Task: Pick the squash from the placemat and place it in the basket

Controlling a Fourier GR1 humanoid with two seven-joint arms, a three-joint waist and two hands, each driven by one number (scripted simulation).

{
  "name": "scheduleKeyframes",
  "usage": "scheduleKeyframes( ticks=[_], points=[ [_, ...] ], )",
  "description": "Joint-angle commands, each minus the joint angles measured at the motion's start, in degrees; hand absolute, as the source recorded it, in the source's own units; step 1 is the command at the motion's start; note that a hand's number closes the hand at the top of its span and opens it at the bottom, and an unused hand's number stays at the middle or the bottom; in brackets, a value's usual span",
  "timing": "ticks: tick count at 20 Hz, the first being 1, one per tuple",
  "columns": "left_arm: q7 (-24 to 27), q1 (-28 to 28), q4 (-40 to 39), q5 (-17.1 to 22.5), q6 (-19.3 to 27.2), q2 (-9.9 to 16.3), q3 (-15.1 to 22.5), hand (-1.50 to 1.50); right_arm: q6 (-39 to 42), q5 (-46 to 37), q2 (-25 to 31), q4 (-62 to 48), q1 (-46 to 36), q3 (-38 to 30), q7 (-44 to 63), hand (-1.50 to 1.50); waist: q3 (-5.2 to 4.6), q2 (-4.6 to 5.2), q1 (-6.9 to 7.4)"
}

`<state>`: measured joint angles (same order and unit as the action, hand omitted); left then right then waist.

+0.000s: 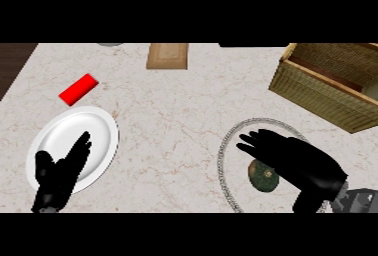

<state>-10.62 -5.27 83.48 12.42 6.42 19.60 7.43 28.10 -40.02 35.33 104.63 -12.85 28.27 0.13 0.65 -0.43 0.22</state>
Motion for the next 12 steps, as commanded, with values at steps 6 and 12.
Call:
scheduleKeyframes(
  ticks=[6,12],
  points=[
    [-1.2,-1.2,-6.4,-0.8,-0.5,-1.8,-0.4,0.00,0.4,-6.5,-1.3,-2.8,0.9,2.8,-0.1,-1.50,-0.68,0.49,-0.27],
    [-1.3,-1.6,-6.3,-1.9,0.5,-3.2,-0.1,0.00,-3.1,-9.6,-2.5,-11.8,0.2,2.6,-3.4,-1.50,-0.63,0.66,0.11]
  ],
)
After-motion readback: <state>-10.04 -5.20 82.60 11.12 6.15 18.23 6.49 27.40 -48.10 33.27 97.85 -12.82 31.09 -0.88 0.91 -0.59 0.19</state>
